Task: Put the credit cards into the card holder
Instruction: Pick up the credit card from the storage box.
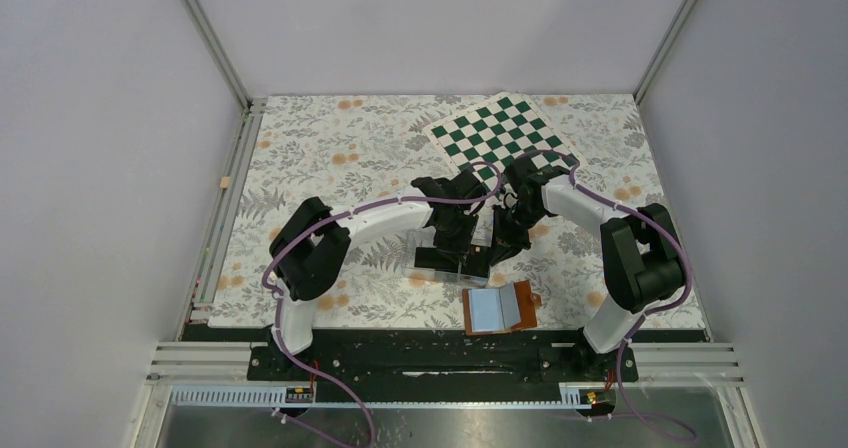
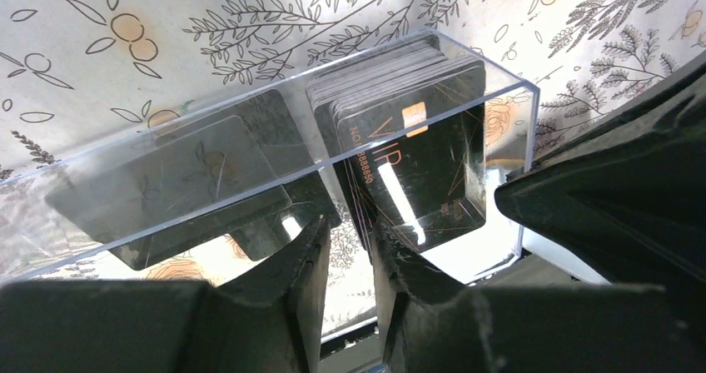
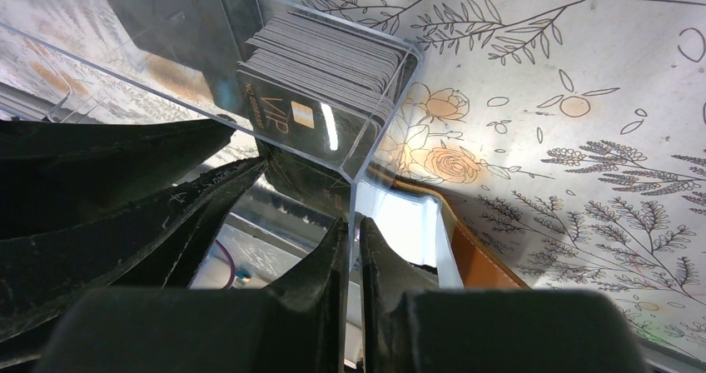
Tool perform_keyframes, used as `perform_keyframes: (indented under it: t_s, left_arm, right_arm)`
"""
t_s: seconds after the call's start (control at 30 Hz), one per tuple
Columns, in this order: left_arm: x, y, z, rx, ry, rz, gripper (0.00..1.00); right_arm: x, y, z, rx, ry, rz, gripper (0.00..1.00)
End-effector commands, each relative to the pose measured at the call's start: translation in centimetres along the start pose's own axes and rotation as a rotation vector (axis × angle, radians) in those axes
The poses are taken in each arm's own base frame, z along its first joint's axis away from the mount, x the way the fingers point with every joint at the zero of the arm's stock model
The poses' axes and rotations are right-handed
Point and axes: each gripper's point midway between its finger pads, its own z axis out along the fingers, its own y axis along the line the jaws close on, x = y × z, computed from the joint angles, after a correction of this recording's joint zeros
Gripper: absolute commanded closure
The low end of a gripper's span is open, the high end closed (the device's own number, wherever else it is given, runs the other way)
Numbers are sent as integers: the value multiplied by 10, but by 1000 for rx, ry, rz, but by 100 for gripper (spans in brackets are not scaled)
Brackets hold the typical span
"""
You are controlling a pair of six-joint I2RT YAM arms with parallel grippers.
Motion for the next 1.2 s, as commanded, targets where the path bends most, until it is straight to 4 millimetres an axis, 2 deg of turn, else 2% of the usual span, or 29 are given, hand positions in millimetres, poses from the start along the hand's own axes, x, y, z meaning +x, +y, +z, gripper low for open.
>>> perform_keyframes:
  t_s: [0.0, 0.13, 0.33, 0.43, 0.63, 0.93, 1.17]
  left_arm:
    - [-14, -7, -12, -8, -58, 27, 74]
    - [-17, -14, -15, 24, -74, 25, 77]
    - [-21, -19, -17, 47, -88, 27, 86]
    - [-21, -20, -19, 48, -91, 30, 85]
    - [-22, -25, -24, 63, -103, 33, 77]
    - [-20, -28, -25, 63, -105, 37, 76]
    - [-18, -35, -23, 109, -107, 24, 80]
  right_arm:
    - [7, 4, 0, -21, 43, -12, 93]
    - [7, 5, 0, -22, 44, -12, 93]
    - [7, 4, 0, -22, 43, -12, 93]
    - [7, 4, 0, -22, 45, -11, 93]
    - [7, 5, 1, -23, 48, -12, 93]
    - [7, 4, 1, -22, 51, -12, 93]
    - [8, 4, 1, -22, 50, -11, 93]
